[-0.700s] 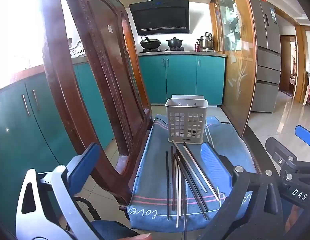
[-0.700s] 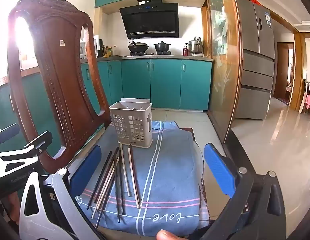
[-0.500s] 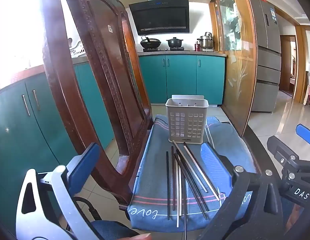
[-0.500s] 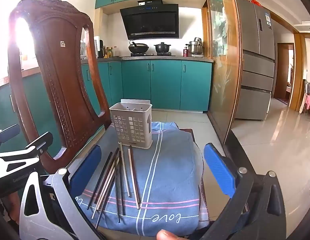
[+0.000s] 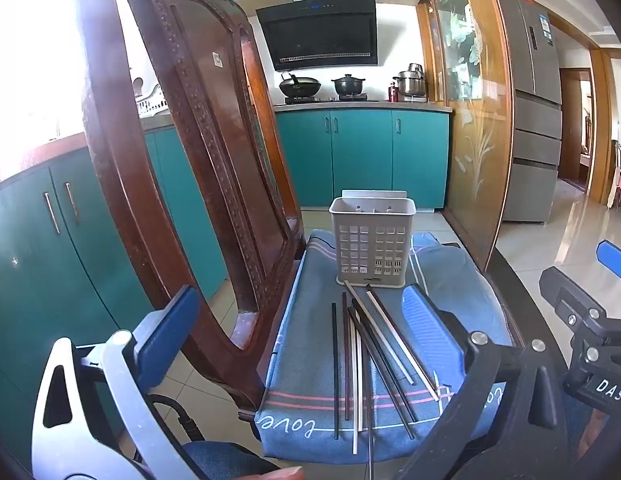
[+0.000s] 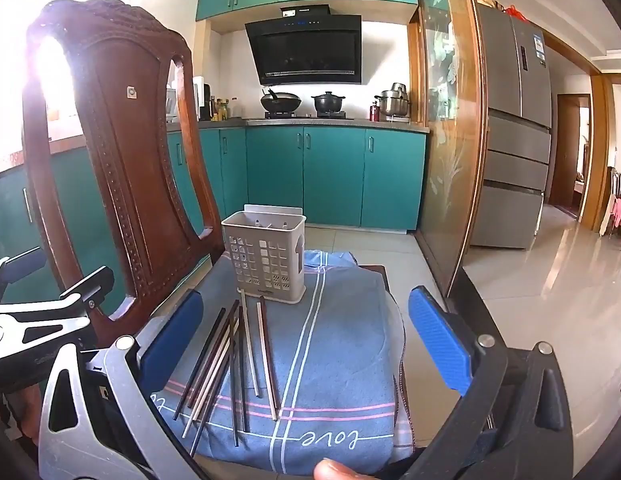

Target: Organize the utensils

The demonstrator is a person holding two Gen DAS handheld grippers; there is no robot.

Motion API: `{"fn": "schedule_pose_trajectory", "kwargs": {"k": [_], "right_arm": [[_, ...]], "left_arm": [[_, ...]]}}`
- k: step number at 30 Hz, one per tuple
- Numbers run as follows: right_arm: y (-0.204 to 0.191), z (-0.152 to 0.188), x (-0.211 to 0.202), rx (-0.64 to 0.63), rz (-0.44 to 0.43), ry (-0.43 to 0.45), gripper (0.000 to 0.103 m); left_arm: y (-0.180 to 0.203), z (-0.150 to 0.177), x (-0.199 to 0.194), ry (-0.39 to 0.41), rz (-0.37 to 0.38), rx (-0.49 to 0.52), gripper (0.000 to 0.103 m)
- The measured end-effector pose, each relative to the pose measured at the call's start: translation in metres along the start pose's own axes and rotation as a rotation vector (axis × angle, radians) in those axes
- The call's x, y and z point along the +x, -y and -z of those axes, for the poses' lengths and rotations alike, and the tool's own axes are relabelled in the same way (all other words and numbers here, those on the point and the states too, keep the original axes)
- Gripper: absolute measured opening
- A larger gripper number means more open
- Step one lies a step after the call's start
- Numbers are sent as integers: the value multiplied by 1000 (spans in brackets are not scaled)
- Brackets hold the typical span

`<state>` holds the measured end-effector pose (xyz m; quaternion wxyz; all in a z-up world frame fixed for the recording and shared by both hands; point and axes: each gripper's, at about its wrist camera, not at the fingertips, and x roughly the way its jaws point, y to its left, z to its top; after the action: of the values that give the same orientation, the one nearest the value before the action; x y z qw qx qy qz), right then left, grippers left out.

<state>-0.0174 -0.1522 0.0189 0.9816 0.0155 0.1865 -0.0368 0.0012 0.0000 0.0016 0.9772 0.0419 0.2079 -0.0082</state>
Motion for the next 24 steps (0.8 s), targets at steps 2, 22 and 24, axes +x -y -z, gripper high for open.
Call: {"fn": "schedule_pose_trajectory", "kwargs": {"k": [2, 22, 24], "right_arm": [[-1, 0, 0, -3, -2, -2, 100], [-5, 1, -3, -8, -12, 3, 100], [-5, 1, -4, -7, -15, 3, 100]], "left_arm": [[0, 1, 1, -1, -1, 0, 100], [-1, 4, -2, 2, -9, 3, 100], [-1, 3, -2, 3, -8, 3, 100]]}}
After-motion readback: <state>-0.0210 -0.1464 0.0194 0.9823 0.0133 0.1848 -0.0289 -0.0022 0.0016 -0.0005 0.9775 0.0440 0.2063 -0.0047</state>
